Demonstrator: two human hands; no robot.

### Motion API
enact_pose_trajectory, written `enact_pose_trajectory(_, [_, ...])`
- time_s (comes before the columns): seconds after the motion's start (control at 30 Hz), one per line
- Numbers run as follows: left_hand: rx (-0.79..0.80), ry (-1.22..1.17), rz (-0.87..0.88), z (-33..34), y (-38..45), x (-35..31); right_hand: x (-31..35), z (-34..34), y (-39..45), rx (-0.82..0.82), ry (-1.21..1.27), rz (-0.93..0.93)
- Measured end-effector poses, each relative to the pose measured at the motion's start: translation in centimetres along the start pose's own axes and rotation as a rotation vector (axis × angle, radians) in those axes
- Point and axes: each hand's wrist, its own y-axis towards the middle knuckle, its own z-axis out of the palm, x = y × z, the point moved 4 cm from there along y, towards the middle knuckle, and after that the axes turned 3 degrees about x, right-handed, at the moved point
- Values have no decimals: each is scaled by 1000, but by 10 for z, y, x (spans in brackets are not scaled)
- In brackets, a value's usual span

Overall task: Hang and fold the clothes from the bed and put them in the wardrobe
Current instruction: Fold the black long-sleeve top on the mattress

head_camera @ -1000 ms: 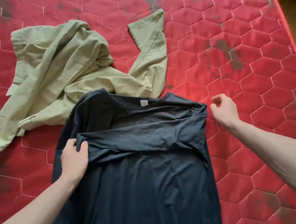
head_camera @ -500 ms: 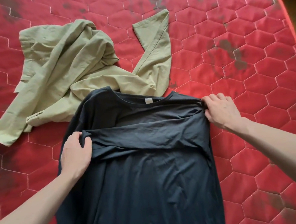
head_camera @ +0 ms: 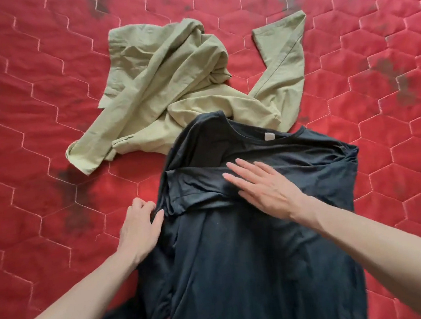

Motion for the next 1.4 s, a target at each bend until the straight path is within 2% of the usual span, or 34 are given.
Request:
enact_pose_trajectory(0.1, [-23, -237, -50, -10, -5, 10, 38, 10, 31, 95, 23, -11])
enact_pose_trajectory(0.17, [-42, -385, -106, -21, -5, 21, 48, 16, 41, 128, 38, 82])
enact_pose_trajectory(0.3, [-72, -465, -132, -46, -4, 50, 51, 17, 43, 154, 41, 255])
enact_pose_trajectory(0.37, [34, -480, -115, -56, -2, 67, 56, 15, 45, 160, 25, 253])
enact_pose_trajectory(0.43, [245, -448, -77, -62, -4, 80, 61, 11, 49, 149, 13, 263])
enact_pose_trajectory(0.53, [474, -249, -11, -67, -9, 105, 72, 1, 60, 74, -4, 276])
enact_pose_trajectory(0.6, [456, -297, -5, -71, -10, 119, 84, -10, 72, -50, 10, 223])
enact_pose_trajectory(0.67, [352, -428, -52, -79, -8, 121, 102, -23, 89, -186, 55, 124])
enact_pose_trajectory(0.77, [237, -542, -89, -92, -8, 120, 139, -42, 121, -270, 88, -56])
enact_pose_trajectory(0.87, [241, -566, -73, -99, -7, 126, 181, -57, 163, -163, 111, -203])
enact_pose_trajectory(1.0, [315, -638, -64, -108, -16, 129, 219, -57, 217, 273, 171, -193])
enact_pose_trajectory(1.07, [327, -612, -51, -112, -21, 136, 228, -57, 233, 395, 152, -176])
enact_pose_trajectory(1.27, [436, -571, -69, -92, -37, 167, 204, -79, 254, 137, 261, -1])
enact_pose_trajectory(1.4, [495, -517, -103, -76, -50, 191, 187, -77, 257, 92, 210, 108])
